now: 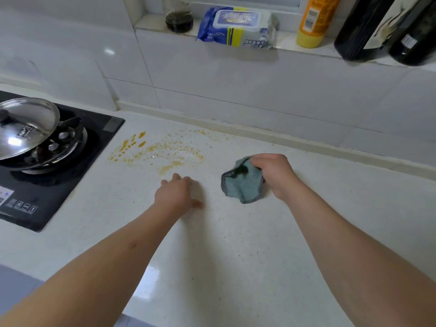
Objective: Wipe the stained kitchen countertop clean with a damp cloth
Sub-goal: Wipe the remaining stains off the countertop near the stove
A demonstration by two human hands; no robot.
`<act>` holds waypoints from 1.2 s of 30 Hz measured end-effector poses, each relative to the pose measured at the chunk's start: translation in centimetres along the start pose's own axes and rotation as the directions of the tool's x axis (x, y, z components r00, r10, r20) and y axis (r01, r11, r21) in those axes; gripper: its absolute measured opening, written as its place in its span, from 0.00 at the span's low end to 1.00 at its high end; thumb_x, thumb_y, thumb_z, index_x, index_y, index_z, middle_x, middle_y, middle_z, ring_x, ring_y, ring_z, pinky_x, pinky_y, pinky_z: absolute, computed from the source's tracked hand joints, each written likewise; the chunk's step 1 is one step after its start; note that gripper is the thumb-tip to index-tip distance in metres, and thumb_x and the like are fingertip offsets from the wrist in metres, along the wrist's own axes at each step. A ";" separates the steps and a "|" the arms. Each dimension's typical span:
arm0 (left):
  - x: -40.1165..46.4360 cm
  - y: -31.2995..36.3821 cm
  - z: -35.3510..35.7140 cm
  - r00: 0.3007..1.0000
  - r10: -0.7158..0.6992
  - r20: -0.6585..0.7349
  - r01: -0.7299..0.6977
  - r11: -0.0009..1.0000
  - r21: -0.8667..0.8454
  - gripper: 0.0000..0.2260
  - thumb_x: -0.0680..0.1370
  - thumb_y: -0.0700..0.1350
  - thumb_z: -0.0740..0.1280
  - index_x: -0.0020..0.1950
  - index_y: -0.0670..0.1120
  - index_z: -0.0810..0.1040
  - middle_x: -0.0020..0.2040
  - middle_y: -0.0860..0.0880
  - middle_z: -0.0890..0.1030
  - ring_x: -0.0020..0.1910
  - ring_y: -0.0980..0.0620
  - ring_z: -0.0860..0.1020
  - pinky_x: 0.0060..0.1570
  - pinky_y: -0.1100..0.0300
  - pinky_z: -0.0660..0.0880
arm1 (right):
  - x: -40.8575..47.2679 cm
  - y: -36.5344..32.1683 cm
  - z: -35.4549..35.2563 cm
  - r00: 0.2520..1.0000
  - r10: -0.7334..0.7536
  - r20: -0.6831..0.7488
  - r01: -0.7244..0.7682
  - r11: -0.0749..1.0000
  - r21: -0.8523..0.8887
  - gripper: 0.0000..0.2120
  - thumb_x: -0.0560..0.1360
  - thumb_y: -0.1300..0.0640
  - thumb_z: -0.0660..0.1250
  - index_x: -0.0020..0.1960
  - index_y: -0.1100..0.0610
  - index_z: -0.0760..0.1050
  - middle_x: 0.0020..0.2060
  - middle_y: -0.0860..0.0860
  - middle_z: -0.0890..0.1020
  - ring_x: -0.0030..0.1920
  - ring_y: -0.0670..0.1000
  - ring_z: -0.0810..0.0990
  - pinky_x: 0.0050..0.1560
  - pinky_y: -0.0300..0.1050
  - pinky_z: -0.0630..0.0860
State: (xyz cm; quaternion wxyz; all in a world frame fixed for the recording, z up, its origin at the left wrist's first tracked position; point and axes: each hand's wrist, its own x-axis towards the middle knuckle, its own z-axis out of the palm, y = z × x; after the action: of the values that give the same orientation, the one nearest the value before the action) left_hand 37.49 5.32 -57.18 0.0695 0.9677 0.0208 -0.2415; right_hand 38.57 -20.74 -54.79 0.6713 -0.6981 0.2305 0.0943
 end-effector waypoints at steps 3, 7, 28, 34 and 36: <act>-0.6 1.8 -0.9 1.000 -0.019 0.015 0.020 0.998 -0.055 0.31 0.69 0.57 0.79 0.67 0.45 0.75 0.62 0.46 0.76 0.61 0.42 0.76 0.56 0.44 0.79 | -0.3 -0.9 0.4 0.998 -0.066 0.022 0.067 0.996 -0.058 0.04 0.77 0.62 0.71 0.45 0.58 0.85 0.39 0.53 0.88 0.41 0.52 0.86 0.43 0.45 0.81; -1.6 5.7 -1.7 0.984 0.138 -0.112 -0.178 0.786 -0.592 0.40 0.72 0.54 0.79 0.79 0.48 0.67 0.73 0.49 0.74 0.69 0.46 0.75 0.66 0.48 0.75 | -1.3 -3.0 0.5 0.985 -0.106 0.136 0.125 0.982 -0.144 0.04 0.77 0.60 0.71 0.47 0.59 0.85 0.40 0.56 0.88 0.42 0.54 0.87 0.47 0.48 0.84; -2.5 9.1 -10.3 0.911 0.260 -0.320 -0.401 0.374 -0.837 0.10 0.80 0.45 0.70 0.42 0.41 0.82 0.35 0.43 0.78 0.32 0.48 0.76 0.37 0.53 0.74 | -3.1 -7.6 -6.9 0.949 -0.230 0.214 0.302 0.852 -0.428 0.11 0.66 0.58 0.80 0.45 0.59 0.83 0.37 0.54 0.84 0.38 0.53 0.82 0.47 0.48 0.76; -3.2 7.1 -7.4 0.900 0.435 -0.035 -0.352 0.675 -0.648 0.12 0.73 0.43 0.71 0.29 0.49 0.78 0.28 0.51 0.75 0.31 0.50 0.74 0.37 0.58 0.69 | -4.1 -4.7 -8.5 0.917 -0.026 0.398 0.238 0.836 -0.495 0.08 0.69 0.63 0.78 0.45 0.54 0.85 0.40 0.52 0.87 0.42 0.50 0.86 0.46 0.47 0.82; -3.2 6.2 -5.4 0.876 0.460 0.149 -0.343 0.808 -0.479 0.12 0.72 0.41 0.71 0.28 0.50 0.79 0.28 0.54 0.76 0.34 0.51 0.75 0.37 0.59 0.70 | -4.4 -2.3 -8.5 0.914 0.105 0.391 0.229 0.663 -0.712 0.09 0.67 0.65 0.79 0.40 0.52 0.84 0.33 0.47 0.85 0.35 0.46 0.82 0.41 0.43 0.78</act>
State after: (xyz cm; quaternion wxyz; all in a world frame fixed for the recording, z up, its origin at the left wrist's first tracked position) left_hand 37.61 -0.04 -50.19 0.3374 0.8689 -0.1412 -0.3336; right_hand 34.23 -28.26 -50.11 0.3617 -0.8837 0.0049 0.2971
